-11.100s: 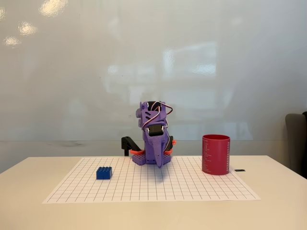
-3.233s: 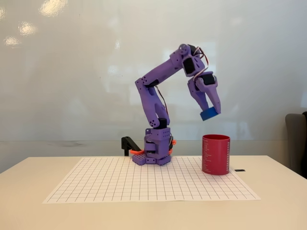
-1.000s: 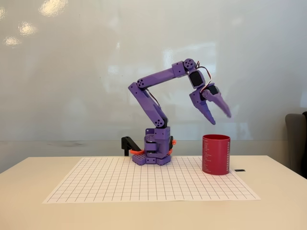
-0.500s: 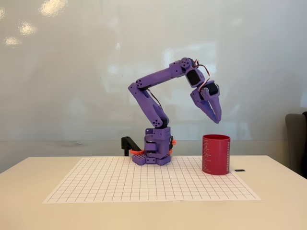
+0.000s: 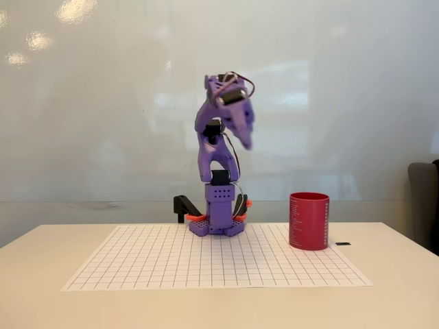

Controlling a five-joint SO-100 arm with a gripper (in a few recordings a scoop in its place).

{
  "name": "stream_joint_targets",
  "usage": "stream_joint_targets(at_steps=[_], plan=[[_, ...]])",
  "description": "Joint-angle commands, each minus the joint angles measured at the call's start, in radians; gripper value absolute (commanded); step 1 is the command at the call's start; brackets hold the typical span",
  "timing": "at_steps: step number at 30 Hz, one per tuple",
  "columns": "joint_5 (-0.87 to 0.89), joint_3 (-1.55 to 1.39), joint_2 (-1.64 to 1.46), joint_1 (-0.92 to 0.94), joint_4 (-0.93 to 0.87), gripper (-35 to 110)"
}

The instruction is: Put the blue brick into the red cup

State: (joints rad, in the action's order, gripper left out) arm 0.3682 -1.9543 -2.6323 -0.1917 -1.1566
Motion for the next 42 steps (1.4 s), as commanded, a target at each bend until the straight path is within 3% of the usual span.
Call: stream_joint_targets(at_steps=[1,8,16,21,27,42], plan=[[0.003,-0.051,-0.296,0.087,-0.008,-1],[-0.015,-0.387,-0.669,0.144,-0.008,-1],[-0.034,-0.733,-0.67,0.126,0.0,-1],[-0.156,-0.959,-0.67,0.101,0.023,-1],[-0.299,-1.072,-0.67,0.104,-0.048,-1],[-0.4,-1.072,-0.672,0.043,-0.046,-1]])
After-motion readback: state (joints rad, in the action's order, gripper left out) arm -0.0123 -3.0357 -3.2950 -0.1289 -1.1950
